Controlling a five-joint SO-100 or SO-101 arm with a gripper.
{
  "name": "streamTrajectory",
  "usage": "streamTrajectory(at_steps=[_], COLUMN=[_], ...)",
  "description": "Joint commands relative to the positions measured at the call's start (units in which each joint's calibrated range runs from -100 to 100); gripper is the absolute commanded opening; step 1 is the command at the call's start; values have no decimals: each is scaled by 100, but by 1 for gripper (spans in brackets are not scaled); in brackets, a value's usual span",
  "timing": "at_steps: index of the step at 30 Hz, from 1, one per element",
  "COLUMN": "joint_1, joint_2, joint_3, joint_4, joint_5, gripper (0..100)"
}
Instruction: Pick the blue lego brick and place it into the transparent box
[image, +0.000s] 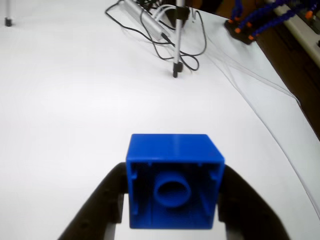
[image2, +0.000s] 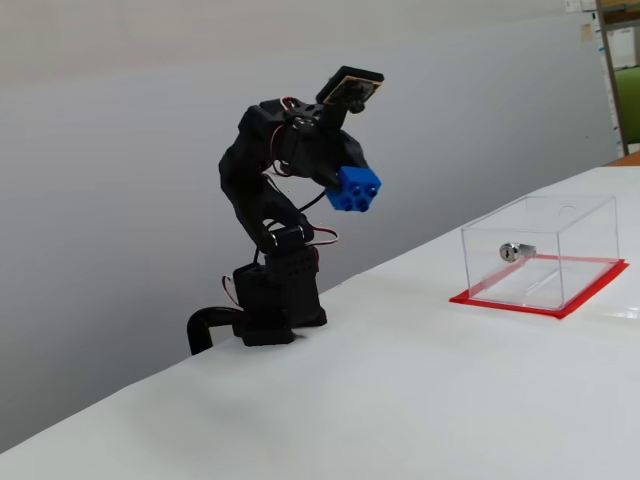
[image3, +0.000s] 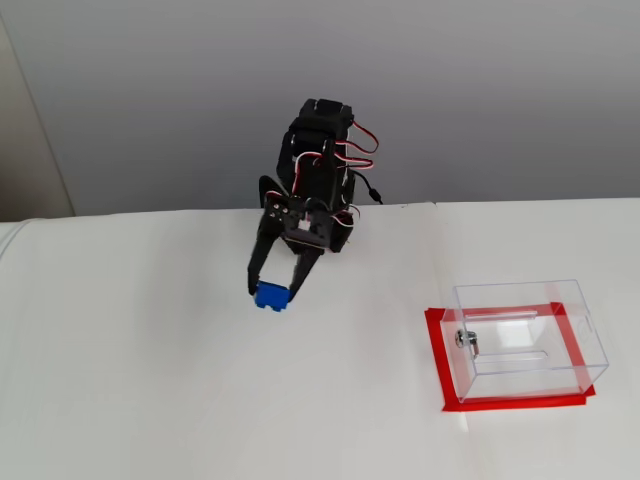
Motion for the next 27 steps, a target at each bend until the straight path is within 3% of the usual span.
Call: streamTrajectory(at_steps=[1, 18, 27], joint_1=[-944, -4663, -5787], joint_2=[-53, 6, 693], joint_3=[-29, -11, -427], joint_4=[-59, -51, -77], joint_5=[-5, -26, -47], gripper=[11, 11, 12])
